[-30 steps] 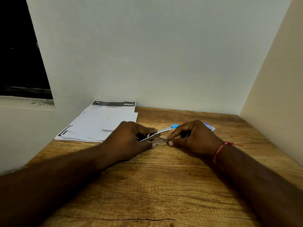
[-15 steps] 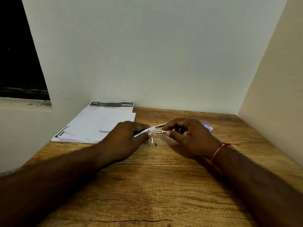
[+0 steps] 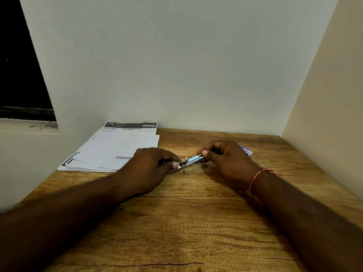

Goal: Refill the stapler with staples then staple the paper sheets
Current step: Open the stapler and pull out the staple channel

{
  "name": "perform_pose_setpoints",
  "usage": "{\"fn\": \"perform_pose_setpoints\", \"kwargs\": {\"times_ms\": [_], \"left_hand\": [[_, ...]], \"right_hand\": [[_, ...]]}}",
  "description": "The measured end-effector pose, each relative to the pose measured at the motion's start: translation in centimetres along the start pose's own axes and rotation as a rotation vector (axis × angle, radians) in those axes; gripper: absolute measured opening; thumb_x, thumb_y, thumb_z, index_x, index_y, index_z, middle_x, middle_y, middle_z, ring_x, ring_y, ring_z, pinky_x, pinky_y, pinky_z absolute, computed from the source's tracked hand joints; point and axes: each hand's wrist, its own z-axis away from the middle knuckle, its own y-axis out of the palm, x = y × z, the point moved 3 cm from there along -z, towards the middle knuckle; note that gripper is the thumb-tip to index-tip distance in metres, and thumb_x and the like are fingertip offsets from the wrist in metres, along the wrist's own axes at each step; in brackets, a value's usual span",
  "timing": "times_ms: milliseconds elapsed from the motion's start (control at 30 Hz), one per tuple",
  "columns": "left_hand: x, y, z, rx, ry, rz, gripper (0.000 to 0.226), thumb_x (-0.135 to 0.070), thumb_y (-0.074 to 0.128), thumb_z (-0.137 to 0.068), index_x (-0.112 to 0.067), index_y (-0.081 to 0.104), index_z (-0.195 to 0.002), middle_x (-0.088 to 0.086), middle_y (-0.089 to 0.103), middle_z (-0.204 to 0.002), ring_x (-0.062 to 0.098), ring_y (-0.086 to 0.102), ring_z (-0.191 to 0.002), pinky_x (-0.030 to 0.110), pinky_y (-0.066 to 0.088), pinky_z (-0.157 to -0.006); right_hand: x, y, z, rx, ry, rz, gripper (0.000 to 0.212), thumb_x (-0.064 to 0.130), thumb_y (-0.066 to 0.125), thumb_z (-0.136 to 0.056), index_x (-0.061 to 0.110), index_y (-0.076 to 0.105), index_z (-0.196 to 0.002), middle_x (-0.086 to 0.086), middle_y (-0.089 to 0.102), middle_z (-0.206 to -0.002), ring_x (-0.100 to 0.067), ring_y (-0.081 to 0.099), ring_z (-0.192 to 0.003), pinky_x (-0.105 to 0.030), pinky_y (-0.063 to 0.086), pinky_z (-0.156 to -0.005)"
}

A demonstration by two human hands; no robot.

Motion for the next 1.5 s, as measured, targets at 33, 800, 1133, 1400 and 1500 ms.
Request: {"fn": "perform_pose_setpoints", "kwargs": {"times_ms": [33,800,1133,1400,1500], "left_hand": [[0.0,0.0,0.0,-0.006,0.004,-0.008,0.018,-0.038,0.076,-0.109,-0.042,0.088,-0.122,-0.023,0.082,-0.110,0.002,0.071,-0.103,0.034,0.052,-0.093],[0.3,-1.0,0.0,-0.073,-0.030,-0.063,0.027,-0.040,0.095,-0.091,-0.042,0.087,-0.117,-0.031,0.081,-0.096,-0.005,0.071,-0.101,0.052,0.051,-0.118],[0.3,-0.9,-0.1,-0.067,-0.044,-0.029,0.032,-0.034,0.094,-0.092,-0.040,0.084,-0.122,-0.026,0.085,-0.101,-0.005,0.077,-0.106,0.052,0.048,-0.123],[0.4,-1.0,0.1,-0.067,-0.052,-0.003,0.033,-0.034,0.096,-0.091,-0.037,0.085,-0.121,-0.024,0.085,-0.101,-0.002,0.078,-0.106,0.052,0.047,-0.124],[0.3,-1.2,0.0,-0.058,-0.047,-0.015,0.034,-0.033,0.095,-0.091,-0.037,0.085,-0.123,-0.025,0.084,-0.102,-0.001,0.078,-0.107,0.052,0.048,-0.124]], "right_hand": [[-0.2,0.0,-0.1,0.001,0.013,0.007,0.020,0.018,0.070,-0.109,0.025,0.086,-0.098,0.007,0.087,-0.098,-0.010,0.080,-0.098,-0.020,0.056,-0.085],[4.3,-0.4,2.2,-0.096,-0.272,0.299,0.006,0.027,0.089,-0.089,0.032,0.086,-0.088,0.018,0.079,-0.080,0.002,0.064,-0.071,-0.010,0.045,-0.063],[3.4,3.8,3.0,0.015,-0.130,0.515,0.026,0.062,0.085,-0.085,0.040,0.087,-0.099,0.019,0.077,-0.089,-0.002,0.069,-0.084,-0.037,0.066,-0.077],[3.9,2.3,3.1,0.353,-0.092,0.260,0.009,0.037,0.095,-0.086,0.036,0.090,-0.093,0.006,0.085,-0.087,-0.009,0.077,-0.078,-0.033,0.065,-0.073],[4.4,1.4,3.1,0.483,-0.097,0.253,0.015,0.031,0.097,-0.084,0.031,0.091,-0.098,0.004,0.087,-0.099,-0.023,0.081,-0.101,-0.052,0.064,-0.099]]}}
